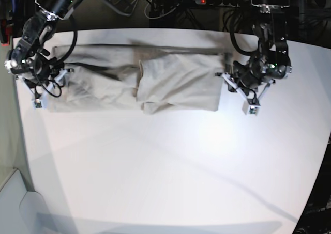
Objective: Layout the t-shirt on the table in an organized manner, then fold the t-shirt properly
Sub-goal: 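Grasp the strip end with the right gripper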
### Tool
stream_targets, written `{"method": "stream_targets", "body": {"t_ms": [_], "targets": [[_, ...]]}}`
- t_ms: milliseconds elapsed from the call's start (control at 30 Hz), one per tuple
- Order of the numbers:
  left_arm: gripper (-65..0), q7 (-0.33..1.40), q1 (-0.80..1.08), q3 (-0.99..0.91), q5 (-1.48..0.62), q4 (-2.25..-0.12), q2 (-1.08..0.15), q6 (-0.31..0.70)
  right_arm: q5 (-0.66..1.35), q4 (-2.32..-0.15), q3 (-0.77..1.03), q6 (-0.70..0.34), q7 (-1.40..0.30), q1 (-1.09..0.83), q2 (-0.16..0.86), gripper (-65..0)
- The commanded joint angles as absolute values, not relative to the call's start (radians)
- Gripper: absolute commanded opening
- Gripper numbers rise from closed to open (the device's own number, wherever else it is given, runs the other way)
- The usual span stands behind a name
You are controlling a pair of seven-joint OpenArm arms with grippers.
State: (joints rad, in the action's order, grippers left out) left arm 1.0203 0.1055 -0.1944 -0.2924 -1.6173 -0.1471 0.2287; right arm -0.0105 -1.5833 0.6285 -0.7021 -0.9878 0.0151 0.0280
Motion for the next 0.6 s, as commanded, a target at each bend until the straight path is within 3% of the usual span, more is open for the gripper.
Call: {"method": "stream_targets", "body": {"t_ms": [0,367,467,567], "targets": [[-64.8,1.012,0.094,-0.196,-0.3,-1.638,-0.153,0.228,-0.001,-1.578,0.633,-0.698,-0.978,0.018,0.038,-33.7],[-64.8,1.013,0.094,-0.196,-0.3,-1.638,-0.153,0.228,0.001,-1.515,0.631,-0.698,-0.978,0.008,0.036,-35.2],[-64.8,1.013,0.094,-0.196,-0.3,-1.636,-0.153,0.228,0.004,-1.511,0.63,-0.698,-0.987,0.008,0.036,-43.7],[-64.8,1.012,0.094,-0.196,-0.3,-1.638,-0.153,0.228,0.005,-1.509,0.627,-0.698,-0.989,0.007,0.033,-61.9]]}}
